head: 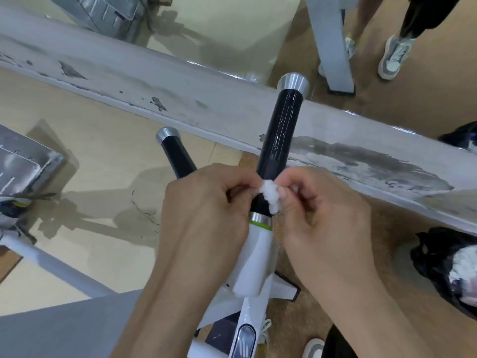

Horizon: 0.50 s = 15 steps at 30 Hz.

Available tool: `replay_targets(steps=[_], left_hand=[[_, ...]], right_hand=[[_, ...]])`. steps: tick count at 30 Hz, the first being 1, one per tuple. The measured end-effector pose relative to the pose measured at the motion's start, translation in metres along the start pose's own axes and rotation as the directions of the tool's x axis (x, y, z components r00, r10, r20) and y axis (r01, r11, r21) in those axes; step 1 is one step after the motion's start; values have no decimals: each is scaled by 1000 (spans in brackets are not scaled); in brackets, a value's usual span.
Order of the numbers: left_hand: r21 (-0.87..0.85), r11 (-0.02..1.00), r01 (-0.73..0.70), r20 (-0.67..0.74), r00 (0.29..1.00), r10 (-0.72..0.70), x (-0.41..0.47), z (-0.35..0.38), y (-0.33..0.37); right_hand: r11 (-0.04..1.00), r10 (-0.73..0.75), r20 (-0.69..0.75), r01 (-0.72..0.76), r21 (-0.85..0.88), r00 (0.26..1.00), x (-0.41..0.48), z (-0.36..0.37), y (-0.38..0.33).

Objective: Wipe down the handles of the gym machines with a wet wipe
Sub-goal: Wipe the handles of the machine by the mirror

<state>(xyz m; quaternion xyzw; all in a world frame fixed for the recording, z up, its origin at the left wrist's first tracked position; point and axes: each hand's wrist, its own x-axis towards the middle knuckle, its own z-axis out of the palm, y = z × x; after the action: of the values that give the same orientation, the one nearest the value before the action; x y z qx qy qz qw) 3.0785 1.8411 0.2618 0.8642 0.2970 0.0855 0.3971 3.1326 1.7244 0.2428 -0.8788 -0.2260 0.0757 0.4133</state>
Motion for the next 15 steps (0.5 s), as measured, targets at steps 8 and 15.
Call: replay_targets(steps=[8, 15], left_hand=[[-166, 957, 237, 63, 971, -230, 8, 1, -5], [-334, 914, 228, 65, 973, -219, -4, -6, -5]], right_hand=[[998, -50, 10, 50, 40, 999, 1, 2, -14], [966, -157, 67, 167, -195, 985, 15, -2, -15]])
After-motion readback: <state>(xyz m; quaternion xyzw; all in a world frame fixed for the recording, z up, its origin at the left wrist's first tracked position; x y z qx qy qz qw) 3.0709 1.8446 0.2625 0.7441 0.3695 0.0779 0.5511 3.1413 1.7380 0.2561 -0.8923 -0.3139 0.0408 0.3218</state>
